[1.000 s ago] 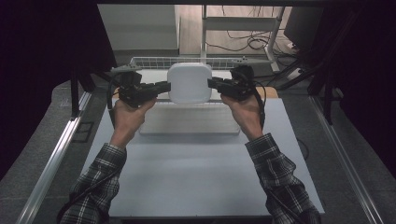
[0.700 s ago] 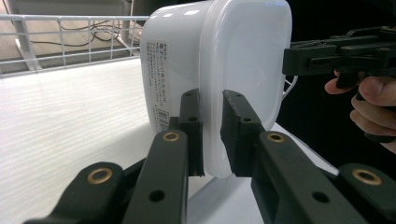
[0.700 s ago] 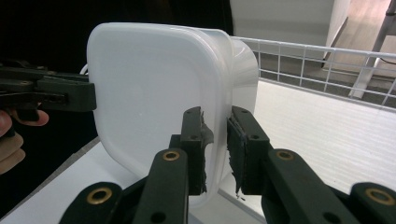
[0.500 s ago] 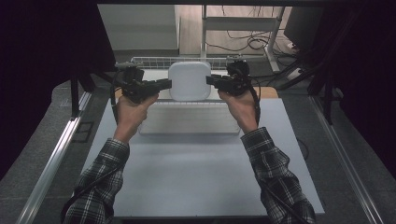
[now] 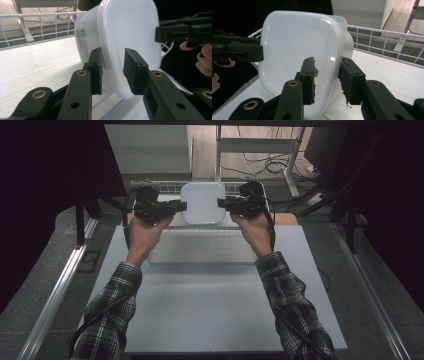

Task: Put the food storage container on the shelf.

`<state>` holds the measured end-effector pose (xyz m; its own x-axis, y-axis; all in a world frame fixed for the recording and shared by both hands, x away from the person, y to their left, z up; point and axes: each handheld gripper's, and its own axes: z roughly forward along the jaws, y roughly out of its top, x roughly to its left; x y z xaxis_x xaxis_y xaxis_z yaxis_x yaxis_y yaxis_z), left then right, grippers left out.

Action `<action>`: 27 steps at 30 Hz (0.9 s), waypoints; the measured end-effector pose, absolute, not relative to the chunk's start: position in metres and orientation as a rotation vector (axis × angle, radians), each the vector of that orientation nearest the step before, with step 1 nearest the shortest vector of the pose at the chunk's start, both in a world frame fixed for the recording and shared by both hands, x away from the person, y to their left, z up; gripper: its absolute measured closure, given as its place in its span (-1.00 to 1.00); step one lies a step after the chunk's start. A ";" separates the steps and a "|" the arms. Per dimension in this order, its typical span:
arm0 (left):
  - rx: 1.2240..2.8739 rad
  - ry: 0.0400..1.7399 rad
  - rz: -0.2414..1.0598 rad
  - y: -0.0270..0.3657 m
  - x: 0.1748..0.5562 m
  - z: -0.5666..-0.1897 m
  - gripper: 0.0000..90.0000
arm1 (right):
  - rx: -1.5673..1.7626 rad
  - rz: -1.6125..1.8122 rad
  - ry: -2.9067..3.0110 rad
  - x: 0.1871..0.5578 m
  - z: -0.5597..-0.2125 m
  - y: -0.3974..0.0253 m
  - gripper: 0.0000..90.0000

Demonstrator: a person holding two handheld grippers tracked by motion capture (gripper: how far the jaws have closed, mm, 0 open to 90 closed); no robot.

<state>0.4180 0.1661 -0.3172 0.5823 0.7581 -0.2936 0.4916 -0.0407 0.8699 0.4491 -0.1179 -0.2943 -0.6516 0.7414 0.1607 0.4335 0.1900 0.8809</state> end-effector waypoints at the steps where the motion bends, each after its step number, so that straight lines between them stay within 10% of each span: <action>1: 1.689 1.052 0.295 0.166 0.419 -0.317 0.53 | 1.117 1.446 2.168 0.450 -0.294 -0.117 0.40; 27: 1.751 1.114 0.364 0.160 0.441 -0.312 0.18 | 1.167 1.383 2.134 0.470 -0.299 -0.110 0.21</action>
<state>0.4412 0.1598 -0.3122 0.5330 0.8121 -0.2378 0.5153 -0.0886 0.8524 0.4699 -0.1103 -0.2990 -0.6037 0.7842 0.1433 0.4511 0.1879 0.8725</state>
